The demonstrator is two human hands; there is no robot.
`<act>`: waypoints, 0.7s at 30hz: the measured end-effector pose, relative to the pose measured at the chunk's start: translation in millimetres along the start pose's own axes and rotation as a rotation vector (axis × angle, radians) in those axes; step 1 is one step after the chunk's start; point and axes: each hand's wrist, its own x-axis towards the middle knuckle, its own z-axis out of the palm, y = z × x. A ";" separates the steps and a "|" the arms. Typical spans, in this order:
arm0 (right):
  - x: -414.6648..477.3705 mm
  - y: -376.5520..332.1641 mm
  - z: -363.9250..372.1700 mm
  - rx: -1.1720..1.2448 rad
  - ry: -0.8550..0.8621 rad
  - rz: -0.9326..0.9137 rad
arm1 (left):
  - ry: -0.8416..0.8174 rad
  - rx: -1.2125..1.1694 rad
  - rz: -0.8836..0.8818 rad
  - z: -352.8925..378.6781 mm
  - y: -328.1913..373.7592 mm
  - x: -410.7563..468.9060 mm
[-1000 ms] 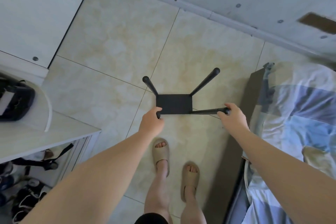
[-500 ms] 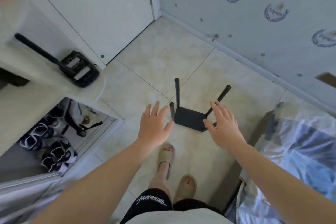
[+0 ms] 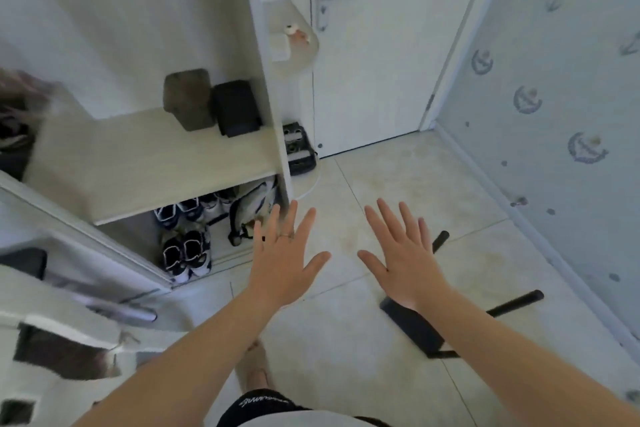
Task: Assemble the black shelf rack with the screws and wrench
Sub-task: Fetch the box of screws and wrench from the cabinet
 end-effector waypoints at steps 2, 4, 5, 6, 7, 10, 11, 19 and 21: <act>28.0 -29.4 -1.5 -0.041 0.007 -0.057 | 0.033 0.015 -0.049 -12.2 -35.9 1.5; 57.4 -60.4 -0.6 -0.096 0.019 -0.105 | 0.039 0.019 -0.098 -23.6 -75.5 5.7; 72.8 -77.3 0.7 -0.120 0.021 -0.127 | 0.037 0.023 -0.121 -29.5 -97.0 8.2; 87.2 -93.0 1.7 -0.132 0.021 -0.140 | 0.041 0.021 -0.141 -35.4 -117.4 10.6; 100.8 -107.6 2.9 -0.137 0.021 -0.146 | 0.045 0.013 -0.158 -40.9 -136.3 13.0; 146.2 -155.6 8.1 -0.148 0.012 -0.173 | 0.040 0.021 -0.210 -60.0 -197.1 21.6; 160.1 -171.0 10.0 -0.144 0.009 -0.186 | 0.046 0.031 -0.222 -66.3 -215.8 24.8; 255.5 -265.2 25.8 -0.043 -0.047 -0.226 | 0.046 0.008 -0.328 -87.1 -322.1 57.6; 282.2 -277.3 30.8 -0.040 -0.069 -0.226 | 0.026 -0.030 -0.372 -85.7 -339.0 72.1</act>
